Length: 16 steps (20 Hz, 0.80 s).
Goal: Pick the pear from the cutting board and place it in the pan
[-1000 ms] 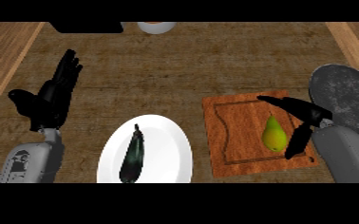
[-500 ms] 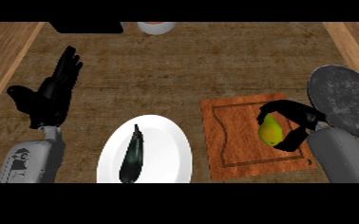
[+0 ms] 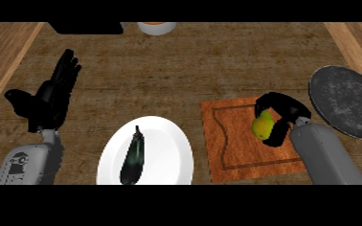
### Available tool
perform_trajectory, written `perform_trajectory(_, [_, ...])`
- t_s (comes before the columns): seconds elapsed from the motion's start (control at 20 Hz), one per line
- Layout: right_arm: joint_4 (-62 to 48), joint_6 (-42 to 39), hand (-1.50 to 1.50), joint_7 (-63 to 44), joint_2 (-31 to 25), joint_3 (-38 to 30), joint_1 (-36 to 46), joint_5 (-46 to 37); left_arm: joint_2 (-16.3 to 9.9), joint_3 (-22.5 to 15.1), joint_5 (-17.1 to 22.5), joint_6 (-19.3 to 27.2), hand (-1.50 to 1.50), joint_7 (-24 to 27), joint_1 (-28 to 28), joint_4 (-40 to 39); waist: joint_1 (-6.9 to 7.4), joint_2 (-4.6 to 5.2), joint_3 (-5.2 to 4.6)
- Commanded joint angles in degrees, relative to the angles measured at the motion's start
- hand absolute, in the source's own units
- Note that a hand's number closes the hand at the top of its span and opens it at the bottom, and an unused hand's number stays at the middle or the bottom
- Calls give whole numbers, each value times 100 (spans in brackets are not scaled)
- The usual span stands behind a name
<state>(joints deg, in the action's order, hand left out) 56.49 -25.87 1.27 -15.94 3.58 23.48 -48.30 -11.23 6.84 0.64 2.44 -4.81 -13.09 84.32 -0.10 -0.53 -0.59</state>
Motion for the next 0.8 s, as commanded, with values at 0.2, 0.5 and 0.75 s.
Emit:
perform_trajectory(0.2, [538,1954,150,-3647,1511,-36,580,-1197,59,-30,-20,7,0,87,52,-62,37,5,40])
perform_trajectory(0.5, [1711,3043,150,-4693,1584,659,629,-2323,93,-111,-42,-19,0,28,210,79,-14,-20,51])
perform_trajectory(0.75, [2475,3127,150,-5448,1573,732,714,-2868,67,9,-23,37,0,111,229,126,-12,24,55])
